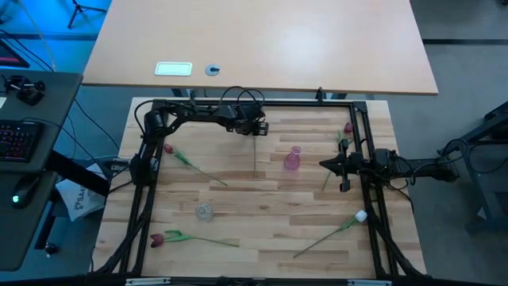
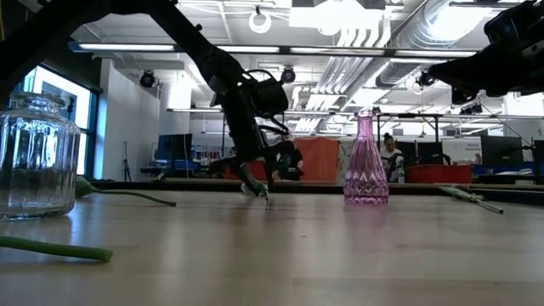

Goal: Sort flowers into vase by color
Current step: Put the top white flower into the transparent vase

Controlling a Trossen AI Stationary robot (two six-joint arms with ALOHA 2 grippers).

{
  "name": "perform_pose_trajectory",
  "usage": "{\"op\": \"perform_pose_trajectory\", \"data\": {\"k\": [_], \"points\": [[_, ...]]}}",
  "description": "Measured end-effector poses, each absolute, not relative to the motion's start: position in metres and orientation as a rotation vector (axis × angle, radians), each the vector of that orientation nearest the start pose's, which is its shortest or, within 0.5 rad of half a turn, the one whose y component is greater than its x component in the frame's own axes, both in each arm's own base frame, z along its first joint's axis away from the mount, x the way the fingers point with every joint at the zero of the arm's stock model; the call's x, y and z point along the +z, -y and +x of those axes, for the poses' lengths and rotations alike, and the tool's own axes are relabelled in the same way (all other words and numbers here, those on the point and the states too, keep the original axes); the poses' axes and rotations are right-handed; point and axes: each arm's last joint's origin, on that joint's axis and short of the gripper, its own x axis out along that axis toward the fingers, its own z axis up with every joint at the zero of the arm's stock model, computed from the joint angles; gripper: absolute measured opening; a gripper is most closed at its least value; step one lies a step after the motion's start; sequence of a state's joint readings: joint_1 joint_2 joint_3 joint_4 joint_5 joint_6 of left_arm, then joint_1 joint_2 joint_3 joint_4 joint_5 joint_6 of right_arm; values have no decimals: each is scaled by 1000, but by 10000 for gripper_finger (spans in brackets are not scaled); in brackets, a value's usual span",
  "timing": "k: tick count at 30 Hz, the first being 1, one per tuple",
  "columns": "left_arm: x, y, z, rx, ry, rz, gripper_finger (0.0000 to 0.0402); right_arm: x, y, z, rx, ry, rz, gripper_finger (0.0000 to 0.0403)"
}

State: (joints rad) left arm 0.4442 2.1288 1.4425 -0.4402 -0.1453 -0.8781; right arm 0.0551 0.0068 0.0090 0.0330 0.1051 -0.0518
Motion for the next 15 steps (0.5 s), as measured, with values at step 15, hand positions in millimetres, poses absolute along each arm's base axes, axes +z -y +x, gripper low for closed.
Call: {"op": "perform_pose_trajectory", "data": {"k": [15], "points": [[231,-192,364,873,-659,-636,4,169,-2,97,-51,33,-49,0]]}}
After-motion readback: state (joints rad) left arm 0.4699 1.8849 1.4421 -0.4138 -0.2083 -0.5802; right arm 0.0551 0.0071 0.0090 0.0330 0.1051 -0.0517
